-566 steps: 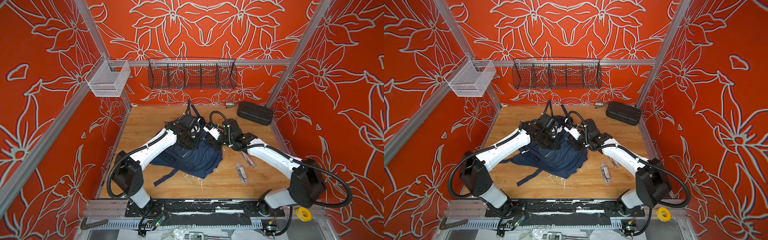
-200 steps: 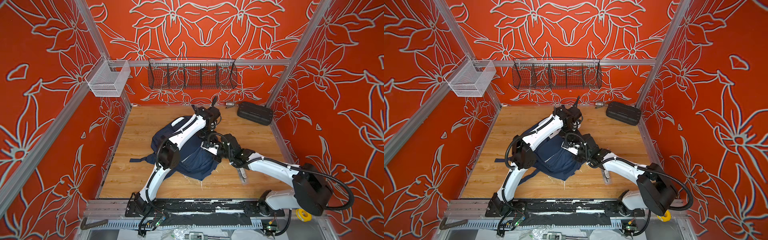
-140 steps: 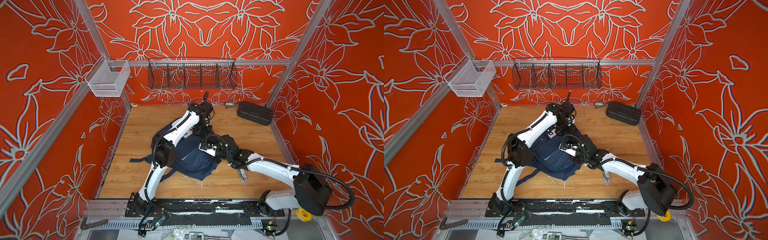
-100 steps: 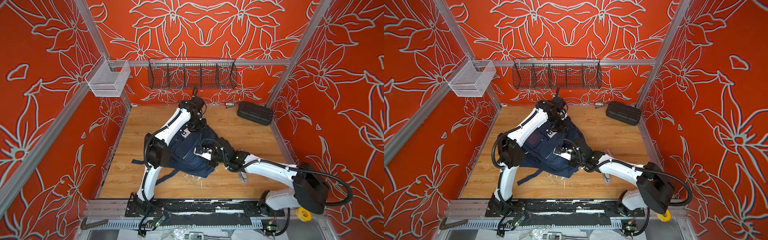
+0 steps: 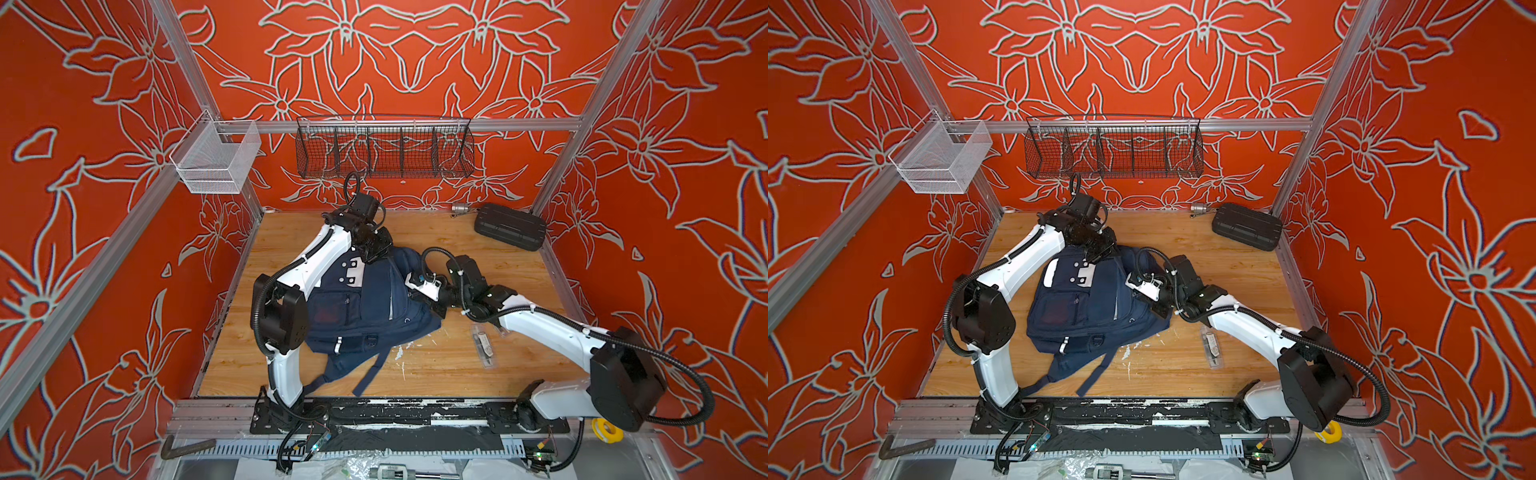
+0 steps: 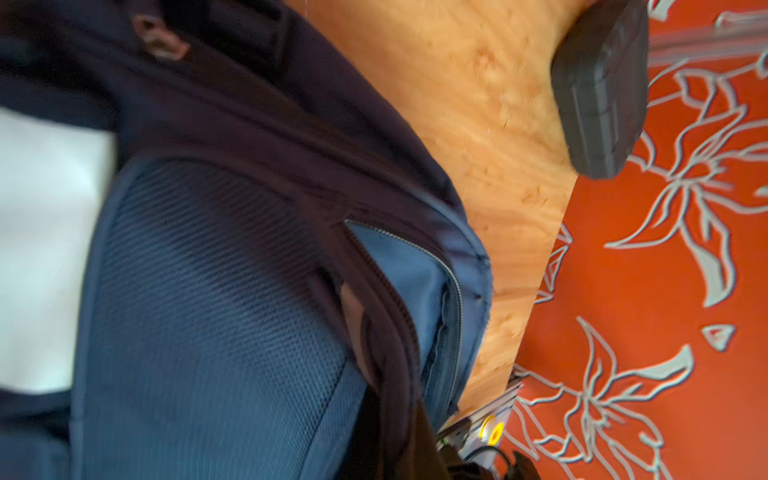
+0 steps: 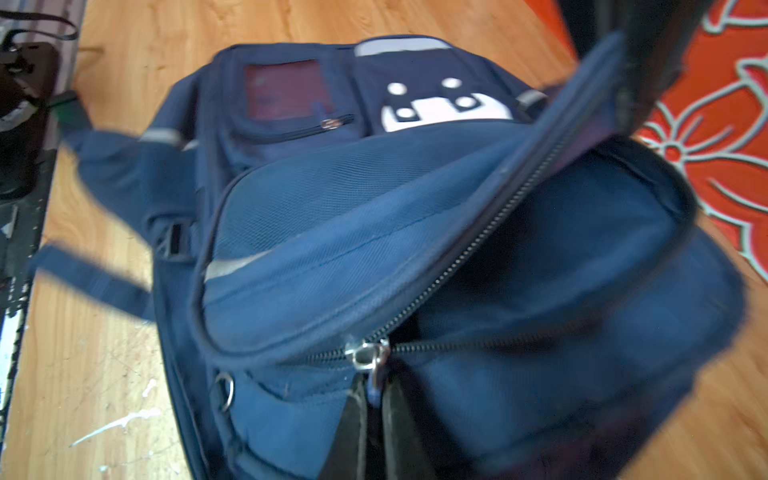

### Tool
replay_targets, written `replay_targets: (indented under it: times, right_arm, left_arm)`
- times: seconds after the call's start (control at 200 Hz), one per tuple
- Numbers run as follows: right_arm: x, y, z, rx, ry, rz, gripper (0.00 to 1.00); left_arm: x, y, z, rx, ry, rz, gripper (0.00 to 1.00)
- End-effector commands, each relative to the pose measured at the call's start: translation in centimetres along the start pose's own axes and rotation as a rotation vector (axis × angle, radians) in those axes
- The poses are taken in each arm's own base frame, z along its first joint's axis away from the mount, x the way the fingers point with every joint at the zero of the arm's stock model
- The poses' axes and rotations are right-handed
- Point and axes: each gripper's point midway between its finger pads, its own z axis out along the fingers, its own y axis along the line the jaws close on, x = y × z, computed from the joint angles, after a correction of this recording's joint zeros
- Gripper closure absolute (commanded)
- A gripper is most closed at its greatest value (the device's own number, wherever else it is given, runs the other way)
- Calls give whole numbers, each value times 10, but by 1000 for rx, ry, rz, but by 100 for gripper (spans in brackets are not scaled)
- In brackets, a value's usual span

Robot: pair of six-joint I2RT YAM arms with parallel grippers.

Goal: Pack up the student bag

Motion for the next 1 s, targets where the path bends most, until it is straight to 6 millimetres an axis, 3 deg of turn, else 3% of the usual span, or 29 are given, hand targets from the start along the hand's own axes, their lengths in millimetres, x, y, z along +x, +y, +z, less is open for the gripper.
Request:
replay_targets:
  times: [0.0,0.33,0.616,0.806,0.996]
  right_arm:
    - [-15,15,-2,-84,-28,-31,100]
    - [-2,60,19,-84,-49,-32,100]
    - [-6,69,25,-90,-80,-15,100]
    - [-10,67,26,-68,-87,25,100]
    - [-17,75,41,-61,-79,47,100]
  left_arm:
    - [-16,-52,-6,211,-16,-26,100]
    - [-41,-74,-16,357,-98,-128,100]
    - [-48,-73,-14,428,-124,-247,100]
    - [-62,-77,-26,421,-203,-266,100]
    - [-63,-74,-22,378,-233,-266,100]
